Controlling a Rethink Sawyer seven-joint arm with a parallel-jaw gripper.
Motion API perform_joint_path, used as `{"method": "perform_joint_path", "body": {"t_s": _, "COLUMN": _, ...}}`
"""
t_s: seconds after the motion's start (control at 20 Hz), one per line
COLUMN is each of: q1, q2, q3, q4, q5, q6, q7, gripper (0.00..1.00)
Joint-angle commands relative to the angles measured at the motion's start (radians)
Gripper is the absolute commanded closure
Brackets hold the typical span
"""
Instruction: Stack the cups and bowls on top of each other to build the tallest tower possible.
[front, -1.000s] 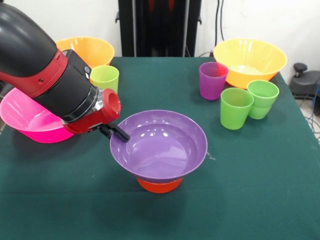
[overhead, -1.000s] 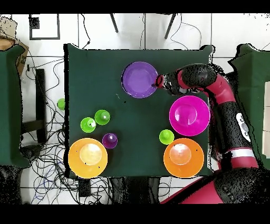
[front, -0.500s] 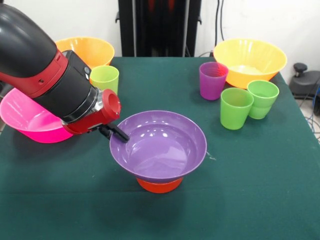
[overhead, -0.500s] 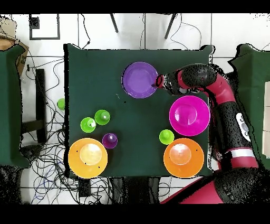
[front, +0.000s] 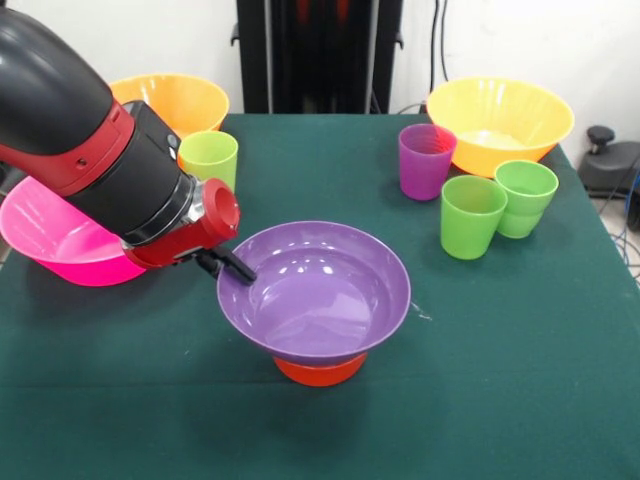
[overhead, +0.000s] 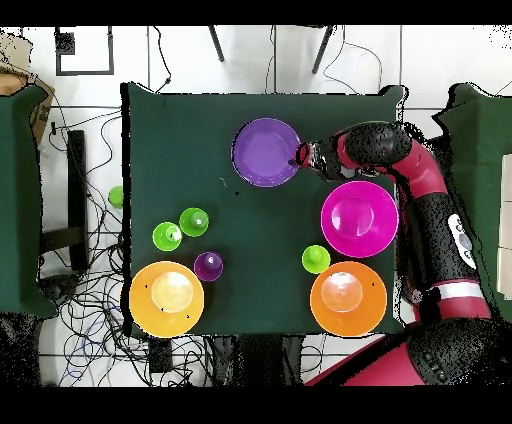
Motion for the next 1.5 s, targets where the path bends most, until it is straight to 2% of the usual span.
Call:
{"method": "perform_joint_path", "body": {"t_s": 0.05, "q1": 0.009, "q2": -0.012, "q3": 0.017, "q4": 0.042, "q5": -0.051, "q6": -0.001, "q7": -0.31, "gripper": 1.0}}
{"method": "perform_joint_path", "body": {"t_s": 0.55, "q1": 0.014, "q2": -0.013, "q3": 0.018, "q4": 0.038, "q5": -0.048, "q6": -0.006, "q7": -0.296, "gripper": 1.0}}
{"method": "perform_joint_path", "body": {"t_s": 0.6, "q1": 0.014, "q2": -0.013, "q3": 0.018, "q4": 0.038, "q5": -0.047, "q6": -0.006, "q7": -0.293, "gripper": 0.0}}
{"method": "perform_joint_path", "body": {"t_s": 1.25, "q1": 0.009, "q2": -0.009, "q3": 0.023, "q4": 0.044, "q5": -0.045, "q6": -0.011, "q7": -0.29, "gripper": 0.0}}
{"method": "perform_joint_path", "body": {"t_s": 1.5, "q1": 0.017, "q2": -0.001, "q3": 0.018, "q4": 0.025, "q5": -0.043, "q6": 0.018, "q7": -0.296, "gripper": 0.0}}
